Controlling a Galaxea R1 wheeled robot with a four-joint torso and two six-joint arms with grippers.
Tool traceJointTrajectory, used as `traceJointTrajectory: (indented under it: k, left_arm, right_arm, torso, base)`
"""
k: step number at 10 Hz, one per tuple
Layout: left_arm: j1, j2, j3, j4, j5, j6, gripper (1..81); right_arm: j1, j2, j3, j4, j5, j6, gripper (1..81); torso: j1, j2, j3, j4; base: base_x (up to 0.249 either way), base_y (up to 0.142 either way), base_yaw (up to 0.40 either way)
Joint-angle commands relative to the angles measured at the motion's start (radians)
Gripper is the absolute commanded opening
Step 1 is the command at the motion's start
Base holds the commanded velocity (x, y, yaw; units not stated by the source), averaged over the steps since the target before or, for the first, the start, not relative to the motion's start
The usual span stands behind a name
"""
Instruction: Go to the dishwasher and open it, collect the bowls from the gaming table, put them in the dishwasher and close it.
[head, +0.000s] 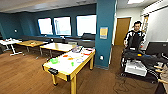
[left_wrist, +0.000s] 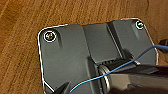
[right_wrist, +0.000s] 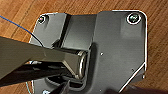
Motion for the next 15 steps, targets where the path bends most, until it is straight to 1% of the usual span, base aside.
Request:
traceJointTrajectory:
  k: [1, 8, 15]
  left_arm:
    - [-0.049, -0.005, -0.001, -0.006, 0.049, 0.002, 81.1]
    - [-0.049, -0.005, -0.001, -0.006, 0.049, 0.002, 81.1]
    - [-0.048, -0.005, -0.001, -0.006, 0.049, 0.002, 81.1]
  right_arm:
    - [0.037, -0.004, 0.003, -0.006, -0.046, -0.006, 81.1]
    - [0.037, -0.004, 0.003, -0.006, -0.047, -0.006, 81.1]
    - [0.037, -0.004, 0.003, -0.008, -0.047, -0.006, 81.1]
  torso:
    - [0.000, 0.000, 0.000, 0.000]
    - [0.000, 0.000, 0.000, 0.000]
    - [0.000, 0.000, 0.000, 0.000]
  base:
    - [0.109, 0.067, 0.000]
    - [0.107, 0.069, 0.000]
    - [0.087, 0.088, 0.000]
